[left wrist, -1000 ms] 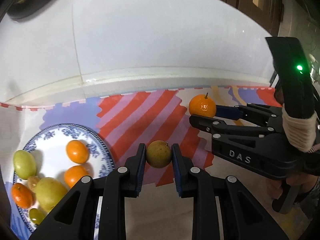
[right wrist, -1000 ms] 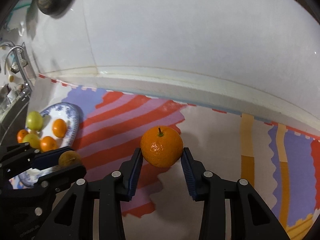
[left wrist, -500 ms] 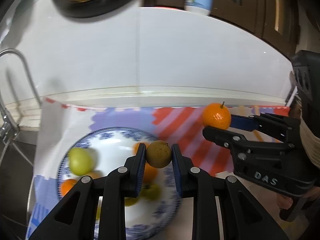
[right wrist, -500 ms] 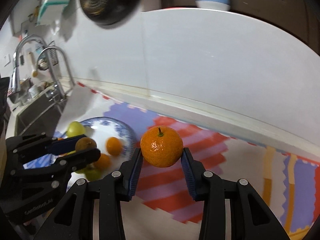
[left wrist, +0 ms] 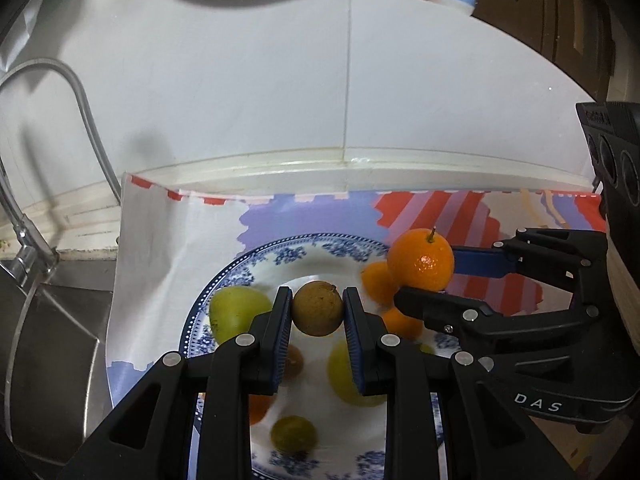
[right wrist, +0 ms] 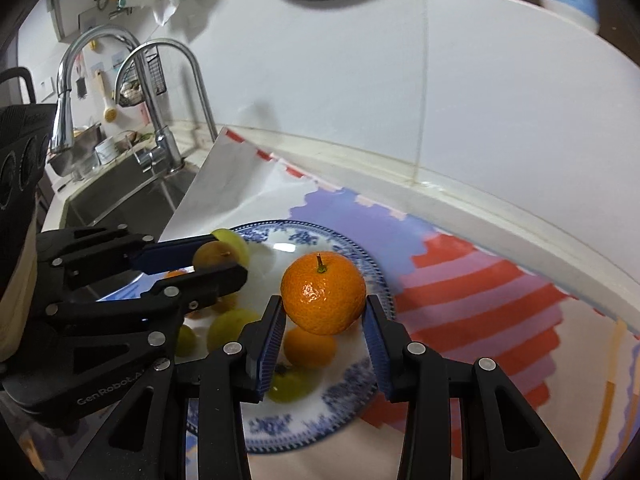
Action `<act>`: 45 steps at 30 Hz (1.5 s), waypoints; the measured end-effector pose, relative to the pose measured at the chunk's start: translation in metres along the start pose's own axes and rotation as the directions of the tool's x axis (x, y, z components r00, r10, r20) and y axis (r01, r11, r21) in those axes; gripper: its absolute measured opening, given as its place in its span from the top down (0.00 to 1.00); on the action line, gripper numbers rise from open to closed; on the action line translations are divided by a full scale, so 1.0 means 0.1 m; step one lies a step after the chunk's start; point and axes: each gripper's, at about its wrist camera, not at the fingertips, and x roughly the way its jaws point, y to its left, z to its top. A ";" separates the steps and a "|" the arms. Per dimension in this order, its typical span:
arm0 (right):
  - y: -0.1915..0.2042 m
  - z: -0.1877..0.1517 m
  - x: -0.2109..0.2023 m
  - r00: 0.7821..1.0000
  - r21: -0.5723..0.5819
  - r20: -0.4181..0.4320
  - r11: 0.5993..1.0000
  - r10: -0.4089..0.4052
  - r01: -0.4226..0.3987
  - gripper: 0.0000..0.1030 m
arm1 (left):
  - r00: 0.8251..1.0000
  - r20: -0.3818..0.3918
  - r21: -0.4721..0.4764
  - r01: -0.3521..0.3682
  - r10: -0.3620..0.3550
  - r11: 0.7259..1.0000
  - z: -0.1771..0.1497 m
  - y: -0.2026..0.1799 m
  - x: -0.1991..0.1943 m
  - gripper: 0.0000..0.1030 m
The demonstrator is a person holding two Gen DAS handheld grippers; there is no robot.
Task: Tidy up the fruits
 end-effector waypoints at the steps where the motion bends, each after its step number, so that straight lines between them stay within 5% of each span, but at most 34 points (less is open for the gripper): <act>1: 0.01 0.00 0.04 1.000 0.000 -0.008 1.000 0.003 -0.003 0.61 | 1.000 -0.009 -0.002 0.013 -0.013 1.000 0.00 0.02 0.03 0.75; 13: 0.09 -0.01 0.24 0.999 -0.014 -0.052 1.000 0.003 -0.004 0.61 | 0.999 -0.035 -0.001 0.011 -0.011 1.000 -0.05 0.15 0.15 0.74; 26: 0.20 0.03 0.33 0.999 -0.029 -0.043 0.999 0.027 -0.028 0.60 | 0.996 0.033 -0.122 -0.079 0.084 0.989 -0.15 0.36 -0.18 0.52; 45: 0.25 0.01 0.20 1.000 -0.033 -0.018 0.999 0.014 -0.014 0.52 | 0.991 0.062 -0.164 -0.105 0.116 0.981 -0.23 0.35 -0.40 0.48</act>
